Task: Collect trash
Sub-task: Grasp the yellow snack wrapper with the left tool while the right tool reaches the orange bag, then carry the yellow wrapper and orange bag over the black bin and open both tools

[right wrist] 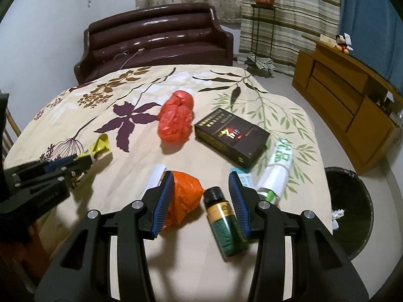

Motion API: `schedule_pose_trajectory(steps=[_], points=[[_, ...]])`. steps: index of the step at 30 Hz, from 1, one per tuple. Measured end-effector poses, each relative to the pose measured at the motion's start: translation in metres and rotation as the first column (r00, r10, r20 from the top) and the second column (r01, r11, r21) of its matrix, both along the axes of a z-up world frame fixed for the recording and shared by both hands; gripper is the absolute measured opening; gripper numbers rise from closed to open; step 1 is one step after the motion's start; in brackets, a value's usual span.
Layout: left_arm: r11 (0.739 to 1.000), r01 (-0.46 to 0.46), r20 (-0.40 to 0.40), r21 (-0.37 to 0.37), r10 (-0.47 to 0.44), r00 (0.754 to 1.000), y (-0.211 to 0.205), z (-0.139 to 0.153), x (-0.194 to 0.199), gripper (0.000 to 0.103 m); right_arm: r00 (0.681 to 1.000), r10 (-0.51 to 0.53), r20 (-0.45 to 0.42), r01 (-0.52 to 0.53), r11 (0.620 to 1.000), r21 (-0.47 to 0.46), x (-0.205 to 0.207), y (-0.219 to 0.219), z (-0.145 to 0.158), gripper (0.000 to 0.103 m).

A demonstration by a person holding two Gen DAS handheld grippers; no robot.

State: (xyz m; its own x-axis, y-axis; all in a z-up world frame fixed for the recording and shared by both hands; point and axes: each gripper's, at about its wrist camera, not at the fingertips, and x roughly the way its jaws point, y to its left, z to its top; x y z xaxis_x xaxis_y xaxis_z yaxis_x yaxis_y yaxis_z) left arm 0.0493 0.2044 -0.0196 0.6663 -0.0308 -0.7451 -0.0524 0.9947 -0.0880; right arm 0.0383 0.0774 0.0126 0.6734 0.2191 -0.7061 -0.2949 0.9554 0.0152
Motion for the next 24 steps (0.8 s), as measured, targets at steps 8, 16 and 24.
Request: schedule_pose_trajectory(steps=[8,16,24], points=[[1.000,-0.018,0.016,0.001,0.018,1.000,0.008,0.002,-0.006,0.028,0.999,0.044,-0.011,-0.044,0.999,-0.026,-0.004,0.014,-0.002,0.044],[1.000,-0.019,0.016,-0.013,0.019,1.000,0.007,0.001,-0.006,0.028,0.998,0.047,-0.043,-0.050,0.998,-0.049,0.001,0.020,-0.017,0.038],[0.999,-0.022,0.013,-0.033,0.022,1.000,0.004,0.000,-0.005,0.028,0.999,0.043,-0.024,-0.044,0.997,-0.057,-0.001,0.018,-0.018,0.036]])
